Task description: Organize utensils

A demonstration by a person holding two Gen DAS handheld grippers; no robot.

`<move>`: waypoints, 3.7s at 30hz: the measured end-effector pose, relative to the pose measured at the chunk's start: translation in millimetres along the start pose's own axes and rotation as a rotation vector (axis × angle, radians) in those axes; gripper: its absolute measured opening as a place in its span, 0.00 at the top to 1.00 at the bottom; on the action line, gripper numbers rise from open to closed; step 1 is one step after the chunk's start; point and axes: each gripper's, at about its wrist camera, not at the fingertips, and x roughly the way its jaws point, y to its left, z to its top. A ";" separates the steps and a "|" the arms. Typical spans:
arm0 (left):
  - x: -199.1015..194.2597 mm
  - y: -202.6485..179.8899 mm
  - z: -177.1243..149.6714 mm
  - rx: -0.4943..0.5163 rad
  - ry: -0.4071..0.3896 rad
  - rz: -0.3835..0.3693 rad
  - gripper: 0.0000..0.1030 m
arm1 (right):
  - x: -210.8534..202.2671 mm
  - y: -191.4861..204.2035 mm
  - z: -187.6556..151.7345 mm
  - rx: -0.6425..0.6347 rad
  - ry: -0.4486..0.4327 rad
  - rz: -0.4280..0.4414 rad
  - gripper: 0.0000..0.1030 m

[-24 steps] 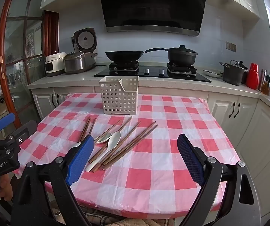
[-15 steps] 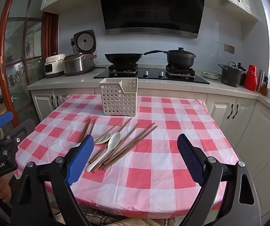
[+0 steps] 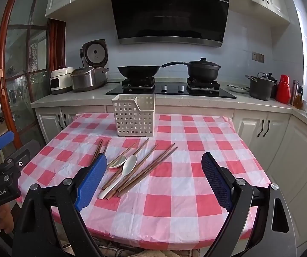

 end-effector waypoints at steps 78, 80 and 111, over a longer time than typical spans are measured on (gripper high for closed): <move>2.1 6.5 -5.9 -0.010 0.017 0.020 0.04 | 9.5 0.0 -10.7 0.014 0.039 -0.009 0.17; 4.7 8.2 -7.4 -0.011 0.027 0.015 0.04 | 12.5 -2.2 -10.1 0.020 0.045 -0.012 0.17; 188.8 7.6 -37.9 0.016 0.354 -0.102 0.22 | 153.7 -25.9 -40.0 0.128 0.343 -0.015 0.17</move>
